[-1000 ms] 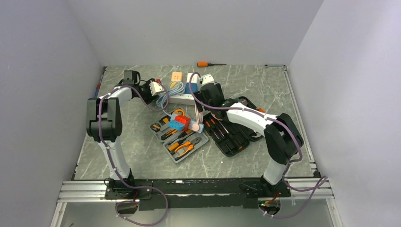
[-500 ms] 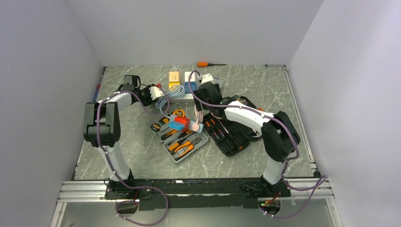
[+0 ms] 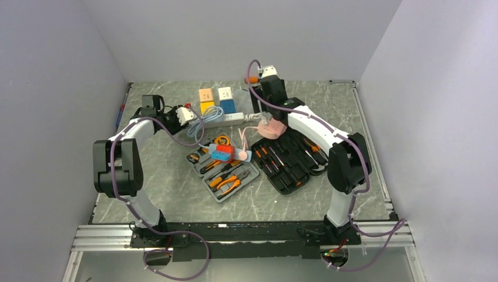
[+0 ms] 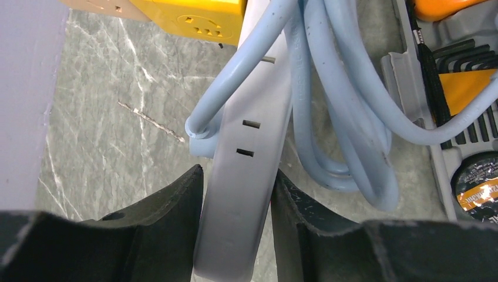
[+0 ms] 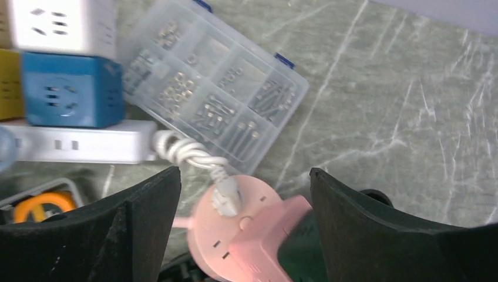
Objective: Pull the plug off the socket
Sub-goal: Move the socket to the corner of the board.
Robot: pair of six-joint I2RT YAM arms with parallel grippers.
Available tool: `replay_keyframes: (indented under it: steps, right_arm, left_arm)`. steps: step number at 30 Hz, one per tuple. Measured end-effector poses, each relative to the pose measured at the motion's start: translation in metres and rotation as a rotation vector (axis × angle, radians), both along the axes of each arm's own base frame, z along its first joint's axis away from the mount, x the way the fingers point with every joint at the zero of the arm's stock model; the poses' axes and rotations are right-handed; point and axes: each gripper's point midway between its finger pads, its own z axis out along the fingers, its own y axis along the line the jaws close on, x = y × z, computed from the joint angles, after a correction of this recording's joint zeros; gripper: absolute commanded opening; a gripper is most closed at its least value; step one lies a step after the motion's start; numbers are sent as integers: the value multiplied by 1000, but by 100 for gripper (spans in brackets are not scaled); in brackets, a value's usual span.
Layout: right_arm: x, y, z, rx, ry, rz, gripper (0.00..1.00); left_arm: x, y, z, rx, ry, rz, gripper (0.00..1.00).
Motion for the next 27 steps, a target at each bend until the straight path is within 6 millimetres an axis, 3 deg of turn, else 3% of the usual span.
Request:
replay_keyframes:
  steps: [4, 9, 13, 16, 20, 25, 27]
  right_arm:
    - [5, -16, -24, -28, 76, 39, 76]
    - [-5, 4, -67, -50, 200, 166, 70]
    - [-8, 21, -82, -81, 233, 223, 79]
    - [-19, 28, -82, -109, 219, 239, 84]
    - [-35, 27, -56, -104, 161, 208, 87]
    - [-60, 18, 12, 26, 22, 145, 87]
    - [-79, 24, 35, 106, -30, 154, 86]
  left_arm:
    - [-3, 1, -4, 7, 0, 5, 17]
    - [-5, 0, -9, 12, 1, 6, 16]
    - [-5, 0, -10, 14, -2, 5, 16]
    - [-4, 0, -10, 18, -10, 5, 16]
    - [-5, 0, -12, 22, -12, 6, 16]
    - [-3, 1, -12, 27, -19, 8, 16]
    - [-3, 1, -12, 30, -20, 11, 16]
